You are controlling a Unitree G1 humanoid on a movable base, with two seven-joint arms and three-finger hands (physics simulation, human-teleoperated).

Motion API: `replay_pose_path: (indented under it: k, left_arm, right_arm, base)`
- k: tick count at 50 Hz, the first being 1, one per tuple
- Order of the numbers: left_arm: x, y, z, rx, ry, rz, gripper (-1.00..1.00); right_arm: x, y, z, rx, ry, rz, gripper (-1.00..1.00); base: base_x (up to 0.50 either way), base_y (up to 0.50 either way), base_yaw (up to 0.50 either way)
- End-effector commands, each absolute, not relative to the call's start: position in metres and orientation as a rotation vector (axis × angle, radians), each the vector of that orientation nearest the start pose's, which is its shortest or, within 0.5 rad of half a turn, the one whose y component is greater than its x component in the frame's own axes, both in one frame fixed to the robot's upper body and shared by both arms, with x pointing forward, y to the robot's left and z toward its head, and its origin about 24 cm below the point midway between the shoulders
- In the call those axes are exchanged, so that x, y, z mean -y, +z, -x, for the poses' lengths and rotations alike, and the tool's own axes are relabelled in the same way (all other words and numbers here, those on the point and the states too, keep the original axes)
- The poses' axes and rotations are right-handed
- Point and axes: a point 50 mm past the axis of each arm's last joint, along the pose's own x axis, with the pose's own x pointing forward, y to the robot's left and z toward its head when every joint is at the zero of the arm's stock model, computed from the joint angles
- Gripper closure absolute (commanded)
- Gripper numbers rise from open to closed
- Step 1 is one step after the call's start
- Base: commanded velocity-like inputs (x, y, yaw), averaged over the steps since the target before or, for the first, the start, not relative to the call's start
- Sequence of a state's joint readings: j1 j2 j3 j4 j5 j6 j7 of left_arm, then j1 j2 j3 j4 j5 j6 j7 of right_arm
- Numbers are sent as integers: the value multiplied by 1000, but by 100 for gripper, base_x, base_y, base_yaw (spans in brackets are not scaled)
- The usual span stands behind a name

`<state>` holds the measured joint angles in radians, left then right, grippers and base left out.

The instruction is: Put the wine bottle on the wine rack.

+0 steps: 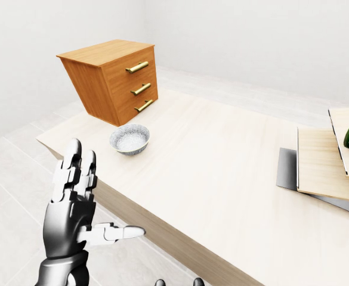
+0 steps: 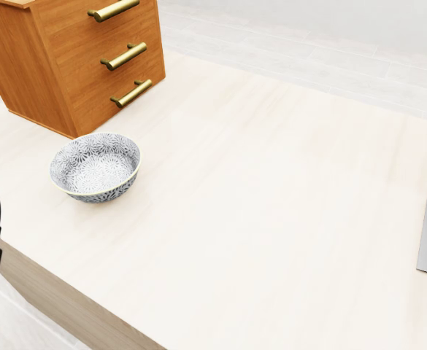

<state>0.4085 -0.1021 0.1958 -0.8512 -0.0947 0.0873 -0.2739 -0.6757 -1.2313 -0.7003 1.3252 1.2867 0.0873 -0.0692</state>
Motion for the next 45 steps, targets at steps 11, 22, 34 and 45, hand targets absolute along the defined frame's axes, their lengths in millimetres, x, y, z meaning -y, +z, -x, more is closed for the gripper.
replay_pose_path:
  k: [11,22,34,45]
  left_arm:
    - [-183,150,-151,389,21,-29,-100]
    - [-182,151,-151,396,20,-29,-100]
    - [-183,148,-152,380,21,-24,-100]
    - [-183,146,-152,371,19,-22,-100]
  right_arm:
    - [529,199,-162,359,-1154,-790,100]
    - [528,195,-162,338,-1168,-784,39]
    - [530,192,-158,313,-1181,-752,-7]
    - [530,188,-155,298,-1193,-739,-40]
  base:
    - [0,0,-1]
    - [0,0,-1]
    - [0,0,0]
    - [0,0,0]
